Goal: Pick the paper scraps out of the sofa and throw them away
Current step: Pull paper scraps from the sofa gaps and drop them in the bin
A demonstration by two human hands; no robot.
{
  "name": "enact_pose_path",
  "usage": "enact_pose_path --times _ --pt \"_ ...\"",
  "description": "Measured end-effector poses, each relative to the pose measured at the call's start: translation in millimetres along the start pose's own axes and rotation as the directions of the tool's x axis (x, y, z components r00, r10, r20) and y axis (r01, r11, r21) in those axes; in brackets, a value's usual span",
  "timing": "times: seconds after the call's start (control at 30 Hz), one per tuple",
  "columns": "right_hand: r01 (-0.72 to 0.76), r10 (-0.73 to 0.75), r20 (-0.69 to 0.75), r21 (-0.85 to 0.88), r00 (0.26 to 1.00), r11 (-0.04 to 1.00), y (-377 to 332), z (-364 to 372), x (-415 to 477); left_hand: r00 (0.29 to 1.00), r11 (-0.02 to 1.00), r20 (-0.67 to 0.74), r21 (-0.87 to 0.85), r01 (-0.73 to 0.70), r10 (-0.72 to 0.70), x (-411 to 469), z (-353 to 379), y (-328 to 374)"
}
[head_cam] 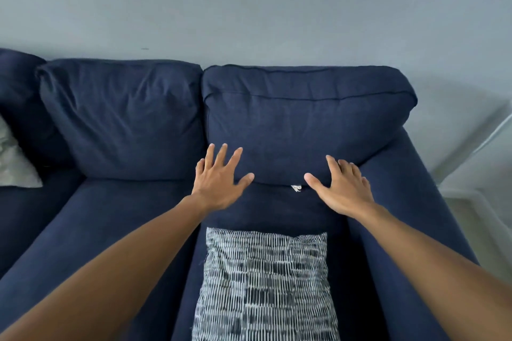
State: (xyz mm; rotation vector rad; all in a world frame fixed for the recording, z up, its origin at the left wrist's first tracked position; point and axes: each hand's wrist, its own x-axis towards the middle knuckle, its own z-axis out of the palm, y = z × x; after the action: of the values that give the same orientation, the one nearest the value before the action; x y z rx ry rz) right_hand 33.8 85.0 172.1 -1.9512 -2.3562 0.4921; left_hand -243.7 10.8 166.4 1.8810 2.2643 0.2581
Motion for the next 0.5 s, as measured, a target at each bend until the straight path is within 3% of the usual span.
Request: enact_pose_path --times 0.5 --pt "0.008 -0.006 0.098 -0.020 0.995 1.000 27 63 32 0.997 0.999 0.070 -0.025 0.041 -0.040 17 68 -3"
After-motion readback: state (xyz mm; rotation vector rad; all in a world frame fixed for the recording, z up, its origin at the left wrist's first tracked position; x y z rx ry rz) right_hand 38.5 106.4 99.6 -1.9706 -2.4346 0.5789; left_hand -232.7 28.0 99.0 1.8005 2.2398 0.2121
